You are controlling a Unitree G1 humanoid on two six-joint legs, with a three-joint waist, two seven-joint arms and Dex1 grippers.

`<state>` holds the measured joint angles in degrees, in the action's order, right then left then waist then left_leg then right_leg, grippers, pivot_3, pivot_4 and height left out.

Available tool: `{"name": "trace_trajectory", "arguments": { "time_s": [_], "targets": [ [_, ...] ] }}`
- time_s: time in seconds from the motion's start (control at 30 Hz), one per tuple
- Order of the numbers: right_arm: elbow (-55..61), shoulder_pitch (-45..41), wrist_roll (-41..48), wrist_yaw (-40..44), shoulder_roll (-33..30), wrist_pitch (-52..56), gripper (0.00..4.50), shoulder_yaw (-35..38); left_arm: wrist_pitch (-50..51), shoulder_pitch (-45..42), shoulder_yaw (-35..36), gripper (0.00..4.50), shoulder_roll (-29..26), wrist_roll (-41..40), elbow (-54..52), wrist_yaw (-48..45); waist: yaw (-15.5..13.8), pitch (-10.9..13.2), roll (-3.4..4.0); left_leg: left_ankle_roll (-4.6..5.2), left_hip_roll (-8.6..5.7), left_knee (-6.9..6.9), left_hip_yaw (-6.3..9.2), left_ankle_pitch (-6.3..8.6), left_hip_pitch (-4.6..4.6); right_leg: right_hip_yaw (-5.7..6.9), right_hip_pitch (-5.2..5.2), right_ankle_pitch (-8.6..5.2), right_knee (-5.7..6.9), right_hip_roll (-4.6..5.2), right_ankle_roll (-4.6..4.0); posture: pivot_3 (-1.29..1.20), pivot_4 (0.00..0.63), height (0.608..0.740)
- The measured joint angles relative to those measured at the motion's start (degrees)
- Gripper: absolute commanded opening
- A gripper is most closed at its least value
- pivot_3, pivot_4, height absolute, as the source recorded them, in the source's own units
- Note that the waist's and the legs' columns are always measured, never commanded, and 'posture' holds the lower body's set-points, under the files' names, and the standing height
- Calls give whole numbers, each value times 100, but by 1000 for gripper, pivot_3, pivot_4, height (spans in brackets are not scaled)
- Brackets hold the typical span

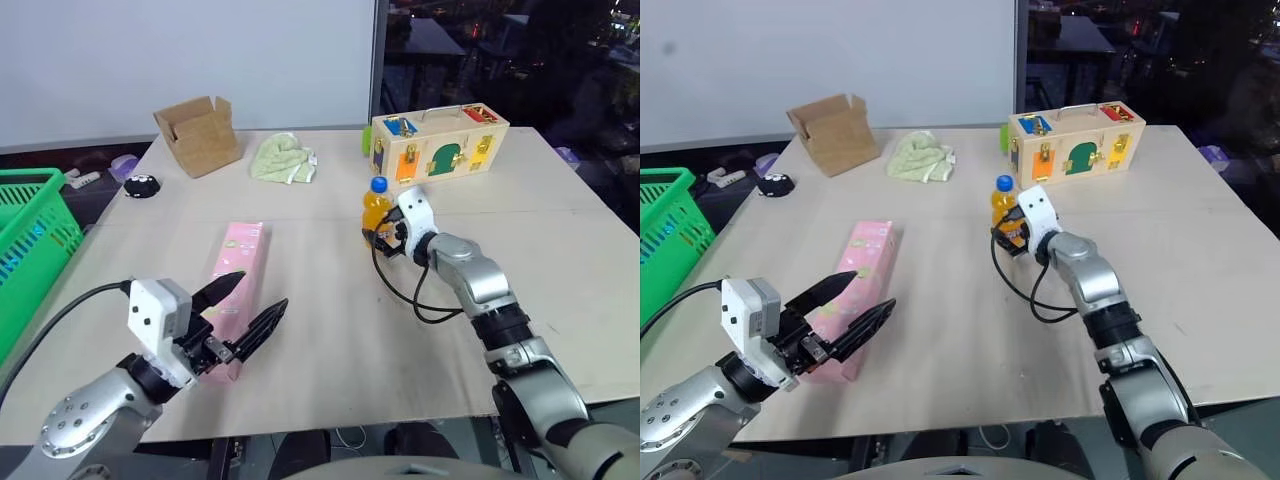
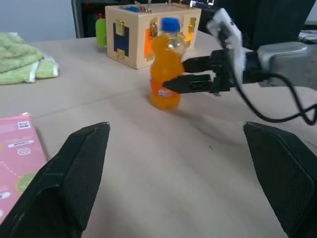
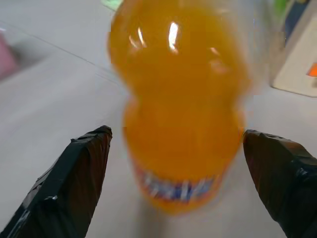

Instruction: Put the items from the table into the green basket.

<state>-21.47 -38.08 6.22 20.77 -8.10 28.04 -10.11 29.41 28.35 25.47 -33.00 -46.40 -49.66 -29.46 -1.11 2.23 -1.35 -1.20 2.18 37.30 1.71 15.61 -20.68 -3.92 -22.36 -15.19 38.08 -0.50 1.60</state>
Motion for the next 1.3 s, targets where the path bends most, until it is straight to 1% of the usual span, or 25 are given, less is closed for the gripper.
{"name": "trace_trajectory", "arguments": {
  "time_s": [0.1,0.13,0.2,0.23,0.33,0.43,0.53,0.63,0.73,0.83,0.97,1.2,1.3],
  "targets": [
    [-461,-160,-98,-80,119,-222,4500,4,13,-26,4,4467,-30,-52,-62,106,-13,0,0,0,0,-3,-2,0,-9,-2,-9,1,1,1,0,205,0,740],
    [-608,-212,-114,-106,162,-312,3994,17,21,-37,4,4500,-46,-73,-85,129,-23,0,0,0,0,-5,-2,0,-11,-2,-11,1,1,1,0,205,0,740],
    [-771,-262,-124,-110,191,-434,3265,67,35,-110,4,4500,-66,-117,-96,208,-40,1,1,0,0,-6,-2,0,-13,-2,-14,2,1,1,1,207,0,740],
    [-868,-291,-122,-107,215,-502,3123,110,55,-166,4,4500,-82,-155,-96,257,-48,0,1,0,0,-6,-1,0,-11,-2,-14,2,3,0,0,207,0,740],
    [-992,-295,-122,-92,235,-640,3121,196,129,-383,4,4500,-137,-354,-96,399,-86,0,2,0,0,-6,-2,0,-7,-3,-14,2,8,-1,0,199,0,740],
    [-939,-257,-121,115,205,-743,3121,200,284,-623,-6,4500,-146,-658,-96,681,-118,3,5,0,0,-5,0,0,-9,-2,-17,2,11,-2,1,188,0,740],
    [-157,84,-39,741,65,-856,3121,18,536,-982,-38,4500,-255,-1205,-85,1087,-130,3,5,0,0,-6,6,0,-19,2,-23,2,12,-1,1,161,0,740],
    [835,323,219,1482,-107,-789,3121,-243,715,-1268,-141,4500,-419,-1496,-32,1242,-115,5,9,0,0,-8,9,0,-22,4,-27,2,12,-2,1,141,0,740],
    [1893,354,530,2127,-282,-538,3121,-492,784,-1482,-341,4500,-503,-1490,205,1213,-103,6,11,-1,2,-12,11,0,-20,5,-28,2,12,-7,1,128,0,740],
    [2370,351,655,2474,-443,-313,3121,-694,785,-1618,-504,4500,-635,-1302,433,1004,-124,7,11,-1,2,-11,14,0,-20,13,-26,1,12,-6,0,116,0,740],
    [2559,355,659,2769,-674,-115,3121,-956,736,-1852,-671,4500,-746,-987,638,685,-110,8,13,-2,0,-2,5,-1,-18,5,-25,1,12,-5,0,97,0,740],
    [2617,352,421,2913,-1004,-38,3121,-1240,687,-2246,-871,4500,-785,-771,805,249,-95,8,13,-2,0,0,4,-1,-20,2,-27,1,12,-6,0,84,0,740],
    [2617,351,353,2981,-1047,-39,3121,-1269,685,-2429,-1040,4500,-802,-622,937,105,-93,8,12,-2,0,-1,6,-1,-22,3,-28,1,12,-7,0,80,0,740]
  ]
}}
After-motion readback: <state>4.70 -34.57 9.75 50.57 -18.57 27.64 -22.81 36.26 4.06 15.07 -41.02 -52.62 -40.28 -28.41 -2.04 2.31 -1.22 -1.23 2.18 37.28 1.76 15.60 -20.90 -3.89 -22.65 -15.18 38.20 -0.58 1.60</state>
